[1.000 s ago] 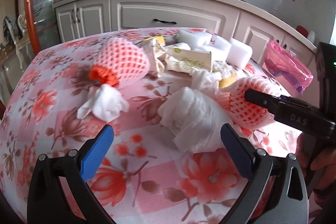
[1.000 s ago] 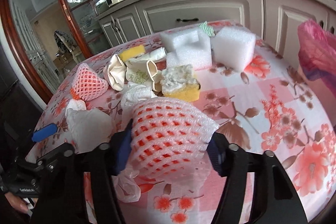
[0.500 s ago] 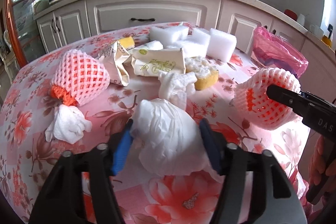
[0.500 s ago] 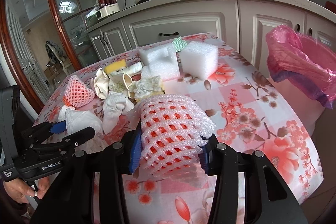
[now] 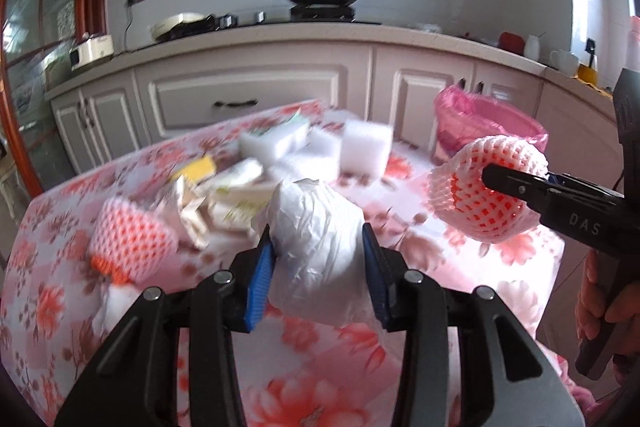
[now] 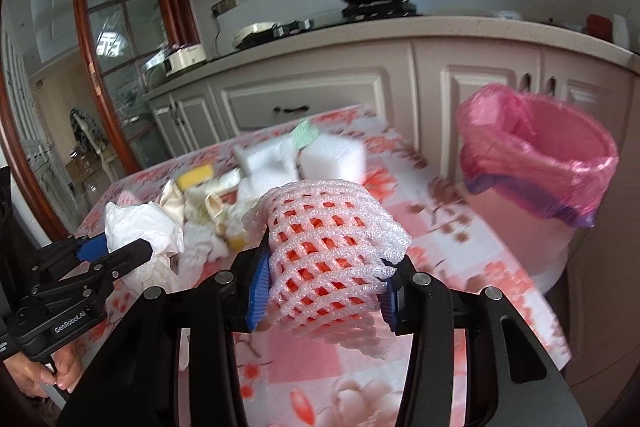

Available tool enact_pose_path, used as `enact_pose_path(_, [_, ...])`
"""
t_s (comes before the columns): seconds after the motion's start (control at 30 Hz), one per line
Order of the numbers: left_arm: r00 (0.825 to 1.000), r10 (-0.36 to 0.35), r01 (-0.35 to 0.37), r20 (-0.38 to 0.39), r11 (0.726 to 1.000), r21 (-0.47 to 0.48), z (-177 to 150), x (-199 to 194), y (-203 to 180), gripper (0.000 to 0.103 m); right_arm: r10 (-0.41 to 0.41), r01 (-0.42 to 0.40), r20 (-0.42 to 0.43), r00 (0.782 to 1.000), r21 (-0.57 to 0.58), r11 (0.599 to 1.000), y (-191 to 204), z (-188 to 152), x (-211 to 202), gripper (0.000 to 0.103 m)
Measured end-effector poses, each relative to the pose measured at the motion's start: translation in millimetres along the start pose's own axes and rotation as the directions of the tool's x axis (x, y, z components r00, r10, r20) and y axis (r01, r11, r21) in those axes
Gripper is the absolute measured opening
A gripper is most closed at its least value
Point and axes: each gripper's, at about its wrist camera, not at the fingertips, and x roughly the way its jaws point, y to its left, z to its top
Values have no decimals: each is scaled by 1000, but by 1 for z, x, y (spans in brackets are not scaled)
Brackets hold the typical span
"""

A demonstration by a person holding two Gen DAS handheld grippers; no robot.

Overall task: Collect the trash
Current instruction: 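Carry the pink net to the bin with the right tool while the left tool grasps a white tissue bundle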

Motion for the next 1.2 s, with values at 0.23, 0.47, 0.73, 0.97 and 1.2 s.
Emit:
enact_pose_path(0.23, [992,-91,85,89,994,66,43,17,-47,40,-126,122,64,990,51,991,-47,25,-11,43])
enact_pose_path(0.47, [975,-174,158,142,981,113,90,49,-90,40,-256,250,126,958,61,966,-91,50,-18,43])
enact_pose_path(0.73, [959,-237,219,156,968,120,161,104,-134,40,-332,321,119,936,103,942,-162,89,-6,44])
enact_pose_path(0.97, [964,-243,225,108,962,153,208,173,-191,40,-362,356,42,931,98,929,-217,119,31,44])
enact_pose_path(1.2, [968,-251,246,15,959,141,222,236,-233,41,-371,372,-28,928,104,923,-253,124,59,47])
